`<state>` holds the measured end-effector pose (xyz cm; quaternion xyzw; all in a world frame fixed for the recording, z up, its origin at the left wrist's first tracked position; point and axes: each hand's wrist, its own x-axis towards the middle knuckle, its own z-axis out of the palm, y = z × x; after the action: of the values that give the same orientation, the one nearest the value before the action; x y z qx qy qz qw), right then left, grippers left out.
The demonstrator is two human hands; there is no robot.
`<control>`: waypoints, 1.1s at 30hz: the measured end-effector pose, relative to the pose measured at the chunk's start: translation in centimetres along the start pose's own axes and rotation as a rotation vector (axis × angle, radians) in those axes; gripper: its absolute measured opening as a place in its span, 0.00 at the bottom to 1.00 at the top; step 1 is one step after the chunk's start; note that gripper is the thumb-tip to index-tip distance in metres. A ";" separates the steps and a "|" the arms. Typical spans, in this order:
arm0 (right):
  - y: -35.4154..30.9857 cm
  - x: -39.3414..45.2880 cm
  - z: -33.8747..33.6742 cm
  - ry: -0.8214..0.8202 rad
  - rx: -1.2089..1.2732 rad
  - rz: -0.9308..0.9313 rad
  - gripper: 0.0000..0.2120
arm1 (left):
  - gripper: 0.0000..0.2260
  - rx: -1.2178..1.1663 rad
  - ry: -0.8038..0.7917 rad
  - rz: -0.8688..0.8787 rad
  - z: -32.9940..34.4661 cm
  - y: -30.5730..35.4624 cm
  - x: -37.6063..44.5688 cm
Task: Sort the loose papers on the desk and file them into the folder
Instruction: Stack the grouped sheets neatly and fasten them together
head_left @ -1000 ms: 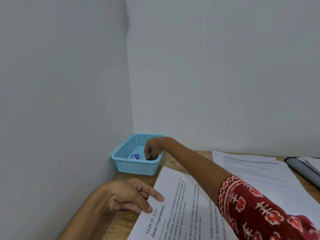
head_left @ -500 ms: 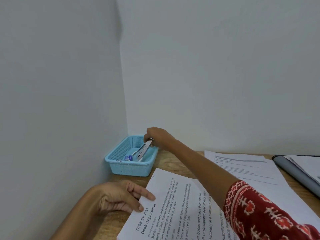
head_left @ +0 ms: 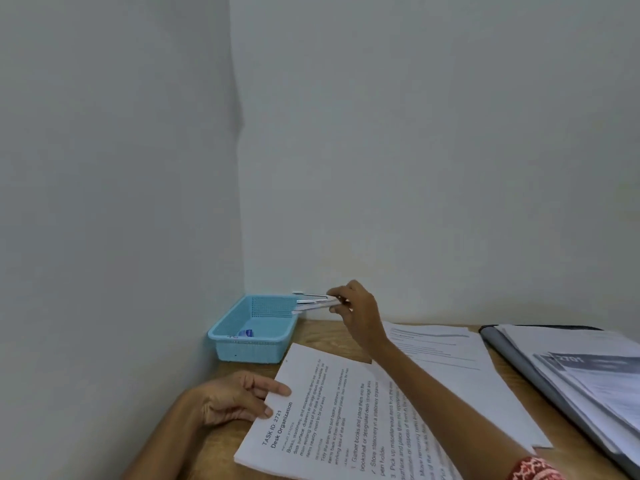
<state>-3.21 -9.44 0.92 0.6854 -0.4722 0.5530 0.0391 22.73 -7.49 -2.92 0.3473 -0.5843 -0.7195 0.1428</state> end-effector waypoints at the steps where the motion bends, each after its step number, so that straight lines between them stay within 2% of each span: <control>1: -0.4 -0.7 -1.1 0.026 0.039 0.062 0.13 | 0.28 -0.015 0.015 0.007 0.6 -0.1 -0.3; 3: -1.0 -2.0 -3.2 0.095 0.119 0.178 0.15 | 0.29 -0.045 0.046 0.013 1.7 -0.1 -0.6; 6: -1.1 -3.8 -6.2 0.196 0.252 0.294 0.16 | 0.20 -0.065 0.156 0.051 3.3 0.3 -0.2; 8: -0.8 -4.9 -8.3 0.246 0.330 0.376 0.15 | 0.18 -0.087 0.215 0.101 4.7 0.8 0.3; 14: 0.1 -5.7 -13.2 0.308 0.467 0.485 0.13 | 0.17 -0.117 0.322 0.194 10.2 2.6 2.4; 18: 0.0 -6.7 -14.1 0.316 0.753 0.599 0.08 | 0.17 -0.197 0.389 0.190 12.5 2.1 4.7; 20: -0.1 -7.4 -14.4 0.243 0.990 0.687 0.05 | 0.17 -0.229 0.402 0.151 13.5 1.4 5.5; 22: 0.0 -8.1 -14.7 0.108 1.080 0.742 0.04 | 0.17 -0.236 0.424 0.112 14.3 0.9 6.0; 24: 0.0 -8.4 -14.5 -0.023 1.074 0.767 0.06 | 0.16 -0.235 0.463 0.106 14.7 0.7 6.2; 29: -0.3 -9.7 -13.1 -0.347 1.010 0.736 0.29 | 0.17 -0.226 0.557 0.149 14.9 1.0 6.2; 33: -0.9 -10.1 -12.8 -0.445 0.992 0.766 0.27 | 0.17 -0.230 0.600 0.229 14.7 1.3 6.0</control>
<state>-11.22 4.55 -1.70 0.5038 -0.3687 0.5247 -0.5787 8.33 -0.66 -2.55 0.4573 -0.4666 -0.6256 0.4264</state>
